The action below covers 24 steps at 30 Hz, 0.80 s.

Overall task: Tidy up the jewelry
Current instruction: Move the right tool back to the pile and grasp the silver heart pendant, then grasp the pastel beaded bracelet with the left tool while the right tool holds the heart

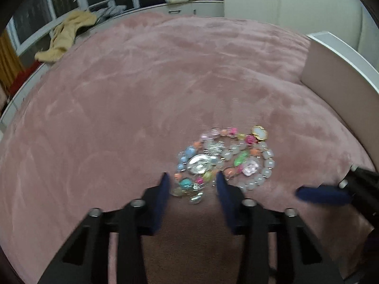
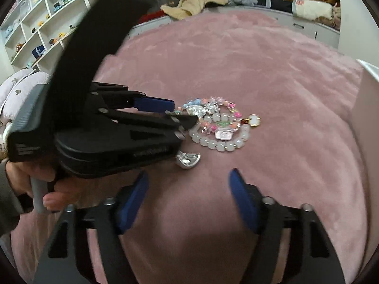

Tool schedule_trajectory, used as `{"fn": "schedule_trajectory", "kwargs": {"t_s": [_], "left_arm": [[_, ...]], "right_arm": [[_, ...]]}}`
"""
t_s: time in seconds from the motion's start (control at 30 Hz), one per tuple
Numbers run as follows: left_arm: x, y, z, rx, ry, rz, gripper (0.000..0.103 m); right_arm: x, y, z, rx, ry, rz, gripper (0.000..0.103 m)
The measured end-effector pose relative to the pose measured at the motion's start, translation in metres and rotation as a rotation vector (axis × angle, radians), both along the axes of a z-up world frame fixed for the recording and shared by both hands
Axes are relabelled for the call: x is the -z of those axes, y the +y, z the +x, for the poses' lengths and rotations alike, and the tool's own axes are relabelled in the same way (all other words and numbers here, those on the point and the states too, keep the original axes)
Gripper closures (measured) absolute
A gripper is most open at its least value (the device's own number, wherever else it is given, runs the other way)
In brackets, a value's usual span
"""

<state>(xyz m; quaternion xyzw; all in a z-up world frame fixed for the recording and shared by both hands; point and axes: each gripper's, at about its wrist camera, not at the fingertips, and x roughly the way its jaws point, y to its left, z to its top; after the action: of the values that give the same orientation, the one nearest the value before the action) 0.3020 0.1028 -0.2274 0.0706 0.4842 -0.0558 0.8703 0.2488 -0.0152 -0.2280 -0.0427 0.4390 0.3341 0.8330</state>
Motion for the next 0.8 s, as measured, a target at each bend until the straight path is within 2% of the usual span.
{"fn": "schedule_trajectory", "kwargs": {"t_s": [0.03, 0.1, 0.13, 0.2, 0.23, 0.27, 0.3, 0.37, 0.73, 0.77, 0.8], "left_arm": [[0.0, 0.003, 0.0, -0.004, 0.005, -0.01, 0.07], [0.0, 0.009, -0.002, -0.012, 0.011, -0.026, 0.079], [-0.001, 0.011, -0.004, -0.011, 0.012, -0.032, 0.079], [-0.002, 0.014, -0.006, -0.013, 0.013, -0.042, 0.079], [-0.003, 0.015, -0.008, -0.011, 0.013, -0.041, 0.079], [-0.004, 0.016, -0.009, -0.01, 0.012, -0.038, 0.079], [-0.004, 0.017, -0.009, -0.011, 0.011, -0.034, 0.079], [-0.004, 0.019, -0.012, -0.013, 0.011, -0.035, 0.079], [-0.011, 0.013, -0.01, -0.008, -0.015, -0.038, 0.079], [-0.009, 0.013, -0.006, -0.019, -0.01, -0.041, 0.077], [-0.008, 0.012, -0.004, -0.029, -0.01, -0.032, 0.067]], "right_arm": [[0.003, 0.005, 0.003, -0.005, 0.011, 0.007, 0.037], [0.009, 0.01, 0.008, -0.004, 0.021, 0.011, 0.038], [0.011, 0.012, 0.009, -0.001, 0.023, 0.011, 0.04], [0.017, 0.016, 0.015, 0.015, 0.033, -0.006, 0.057], [0.019, 0.015, 0.016, 0.023, 0.036, 0.0, 0.062], [0.019, 0.012, 0.018, 0.03, 0.045, 0.017, 0.075], [0.02, 0.009, 0.02, 0.035, 0.059, 0.033, 0.078], [0.02, 0.002, 0.024, 0.04, 0.082, 0.067, 0.078], [0.004, -0.008, 0.018, 0.044, 0.059, 0.071, 0.078], [0.004, -0.011, 0.019, 0.051, 0.064, 0.072, 0.078], [0.004, -0.013, 0.019, 0.055, 0.066, 0.07, 0.078]]}}
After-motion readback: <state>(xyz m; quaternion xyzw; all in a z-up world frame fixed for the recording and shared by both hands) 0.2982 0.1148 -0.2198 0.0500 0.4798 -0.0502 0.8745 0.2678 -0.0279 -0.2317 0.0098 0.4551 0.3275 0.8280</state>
